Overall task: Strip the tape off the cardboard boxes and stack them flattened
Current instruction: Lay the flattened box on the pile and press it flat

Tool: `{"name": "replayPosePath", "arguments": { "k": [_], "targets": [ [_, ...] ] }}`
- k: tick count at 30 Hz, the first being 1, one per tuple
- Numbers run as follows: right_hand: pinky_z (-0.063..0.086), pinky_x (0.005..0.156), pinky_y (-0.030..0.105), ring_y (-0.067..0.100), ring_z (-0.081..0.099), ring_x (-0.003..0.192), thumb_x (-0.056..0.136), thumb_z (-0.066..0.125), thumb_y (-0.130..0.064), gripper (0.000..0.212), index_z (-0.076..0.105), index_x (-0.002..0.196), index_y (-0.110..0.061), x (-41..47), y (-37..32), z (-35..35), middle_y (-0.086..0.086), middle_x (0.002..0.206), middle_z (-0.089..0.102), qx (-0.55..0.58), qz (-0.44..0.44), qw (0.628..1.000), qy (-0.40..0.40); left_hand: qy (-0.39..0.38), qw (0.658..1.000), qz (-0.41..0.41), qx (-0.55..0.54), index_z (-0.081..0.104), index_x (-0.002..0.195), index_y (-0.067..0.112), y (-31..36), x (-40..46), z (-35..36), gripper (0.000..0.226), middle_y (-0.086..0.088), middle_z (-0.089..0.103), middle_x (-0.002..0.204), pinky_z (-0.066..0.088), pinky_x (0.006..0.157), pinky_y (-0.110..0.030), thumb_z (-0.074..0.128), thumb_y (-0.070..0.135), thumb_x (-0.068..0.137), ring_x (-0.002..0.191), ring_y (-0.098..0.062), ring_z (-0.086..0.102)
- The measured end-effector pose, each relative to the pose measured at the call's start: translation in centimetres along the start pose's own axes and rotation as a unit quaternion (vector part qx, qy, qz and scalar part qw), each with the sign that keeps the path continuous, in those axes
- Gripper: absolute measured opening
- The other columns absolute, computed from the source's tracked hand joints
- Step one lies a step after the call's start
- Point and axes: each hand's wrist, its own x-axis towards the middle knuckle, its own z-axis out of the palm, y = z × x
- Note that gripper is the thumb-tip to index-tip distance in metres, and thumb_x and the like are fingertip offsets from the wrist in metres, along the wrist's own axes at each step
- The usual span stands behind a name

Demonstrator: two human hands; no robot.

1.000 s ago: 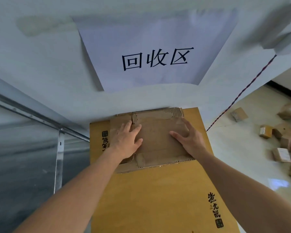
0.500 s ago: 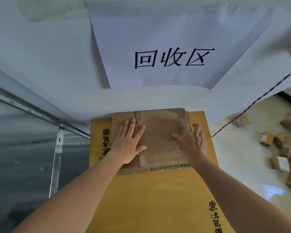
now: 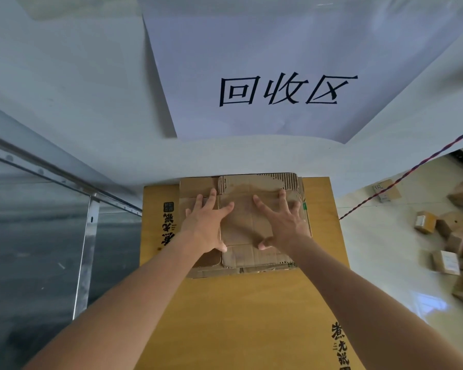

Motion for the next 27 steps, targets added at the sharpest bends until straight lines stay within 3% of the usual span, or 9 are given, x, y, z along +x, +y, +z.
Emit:
{"name": "replayPosePath", "arguments": {
  "k": [4, 6, 11, 20, 27],
  "targets": [
    [0.035, 0.115, 0.066, 0.055, -0.012, 0.152, 0.073, 0.088, -0.049, 0.131, -0.016, 0.153, -0.061, 0.2, 0.1, 0.1, 0.009, 0.166, -0.032, 0.003, -0.004, 1.000, -0.008, -0.005, 0.999, -0.006, 0.044, 0.000, 0.158, 0.058, -0.7, -0.1, -0.3, 0.122, 0.006, -0.023, 0.170, 0.041, 0.115, -0.053, 0.089, 0.049, 0.074, 0.159, -0.029, -0.006],
    [0.033, 0.116, 0.067, 0.055, -0.012, 0.152, 0.074, 0.087, -0.050, 0.129, -0.015, 0.153, -0.062, 0.4, 0.2, 0.0, 0.009, 0.166, -0.032, 0.007, -0.008, 1.000, -0.020, 0.008, 0.998, -0.011, 0.067, -0.003, 0.157, 0.059, -0.8, -0.2, 0.1, 0.125, 0.007, -0.023, 0.170, 0.046, 0.111, -0.052, 0.089, 0.049, 0.073, 0.159, -0.029, -0.005],
    [0.029, 0.117, 0.068, 0.056, -0.011, 0.152, 0.090, 0.065, -0.063, 0.100, -0.014, 0.152, -0.063, 0.7, 0.1, 0.2, 0.010, 0.166, -0.032, 0.018, -0.007, 1.000, -0.007, 0.039, 0.997, -0.021, 0.063, -0.002, 0.158, 0.056, -0.3, 0.0, 1.2, 0.127, 0.002, -0.022, 0.170, 0.030, 0.121, -0.055, 0.091, 0.044, 0.071, 0.159, -0.033, -0.004],
    [0.022, 0.119, 0.070, 0.053, -0.014, 0.152, 0.090, 0.073, -0.048, 0.103, -0.007, 0.153, -0.064, 1.2, -1.0, 1.4, 0.008, 0.167, -0.031, 0.033, 0.037, 0.999, 0.020, 0.055, 0.996, -0.040, 0.048, 0.006, 0.157, 0.058, -0.2, 1.0, 1.9, 0.130, 0.003, -0.019, 0.171, 0.029, 0.121, -0.056, 0.096, 0.035, 0.066, 0.159, -0.034, -0.002],
    [0.025, 0.119, 0.067, 0.052, -0.012, 0.153, 0.091, 0.070, -0.054, 0.103, -0.012, 0.152, -0.064, 0.4, -0.7, 1.1, 0.007, 0.166, -0.033, 0.021, 0.027, 0.999, 0.018, 0.067, 0.997, -0.028, 0.027, 0.004, 0.158, 0.056, 0.1, -0.2, 1.9, 0.126, 0.003, -0.021, 0.171, 0.026, 0.121, -0.057, 0.093, 0.028, 0.072, 0.159, -0.034, -0.006]
  ]
}}
